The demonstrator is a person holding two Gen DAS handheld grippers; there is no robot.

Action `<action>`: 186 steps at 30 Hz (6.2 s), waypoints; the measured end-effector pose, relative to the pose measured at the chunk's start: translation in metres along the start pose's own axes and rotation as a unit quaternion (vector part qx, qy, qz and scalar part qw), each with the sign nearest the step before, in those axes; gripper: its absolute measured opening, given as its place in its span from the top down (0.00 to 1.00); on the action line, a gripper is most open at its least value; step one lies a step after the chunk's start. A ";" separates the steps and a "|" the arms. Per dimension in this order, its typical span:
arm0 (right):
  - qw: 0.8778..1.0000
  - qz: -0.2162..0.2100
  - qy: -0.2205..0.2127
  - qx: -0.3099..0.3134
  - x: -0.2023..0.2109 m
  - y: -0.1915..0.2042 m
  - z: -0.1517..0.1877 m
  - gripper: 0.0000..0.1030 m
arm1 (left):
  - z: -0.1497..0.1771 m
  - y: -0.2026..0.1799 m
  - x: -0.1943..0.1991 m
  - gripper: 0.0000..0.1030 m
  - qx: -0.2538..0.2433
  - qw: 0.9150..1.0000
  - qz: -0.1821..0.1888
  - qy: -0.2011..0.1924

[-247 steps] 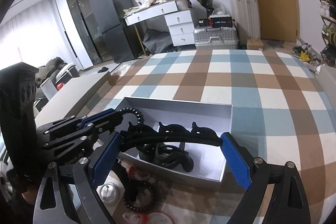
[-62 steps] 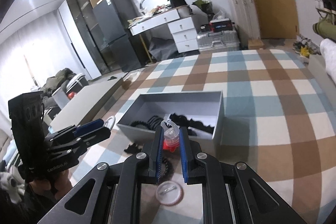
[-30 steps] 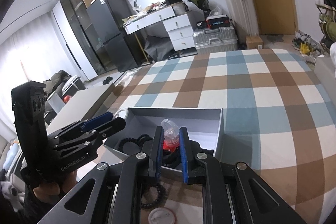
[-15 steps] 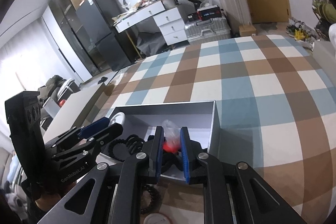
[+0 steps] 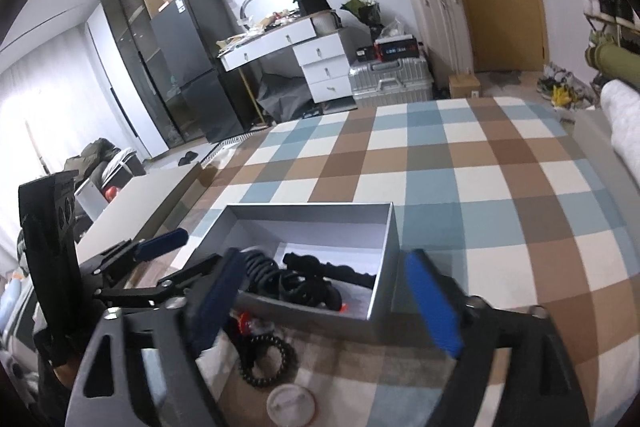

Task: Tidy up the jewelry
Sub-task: 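Withdraw both grippers from the box back over the table, then lower the right gripper onto the second white round badge and close it, then grasp the black claw clips with the left gripper while the right gripper holds the badge, then carry the badge and claw clips into the grey box and open both grippers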

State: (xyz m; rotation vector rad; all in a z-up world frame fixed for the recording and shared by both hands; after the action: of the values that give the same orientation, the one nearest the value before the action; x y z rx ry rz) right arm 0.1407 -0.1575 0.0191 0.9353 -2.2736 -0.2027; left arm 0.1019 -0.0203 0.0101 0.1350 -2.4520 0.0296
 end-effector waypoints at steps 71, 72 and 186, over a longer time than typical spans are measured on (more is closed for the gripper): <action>0.959 0.073 0.228 0.151 -0.046 0.022 0.093 0.33 | 0.050 0.025 0.008 0.01 0.001 0.998 -0.038 0.051; 0.960 0.065 0.229 0.150 -0.046 0.024 0.094 0.36 | 0.050 0.025 0.008 0.01 0.000 0.998 -0.039 0.052; 0.999 -0.022 0.003 0.033 -0.002 0.009 -0.003 0.60 | -0.003 0.007 -0.007 0.11 0.013 1.000 -0.007 -0.018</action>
State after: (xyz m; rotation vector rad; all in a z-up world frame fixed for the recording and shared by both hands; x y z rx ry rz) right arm 0.1384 -0.1499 0.0237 1.0203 -2.2676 -0.1447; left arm 0.1082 -0.0131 0.0077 0.1656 -2.4868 0.0530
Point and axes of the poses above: each gripper's, at about its wrist camera, not at the fingertips, and x roughly against the way its jaws point, y to its left, z to its underside, the point moved 4 cm from there along -x, roughly the way its jaws point, and after that the axes turned 9 degrees about -z, right-handed, at the moved point
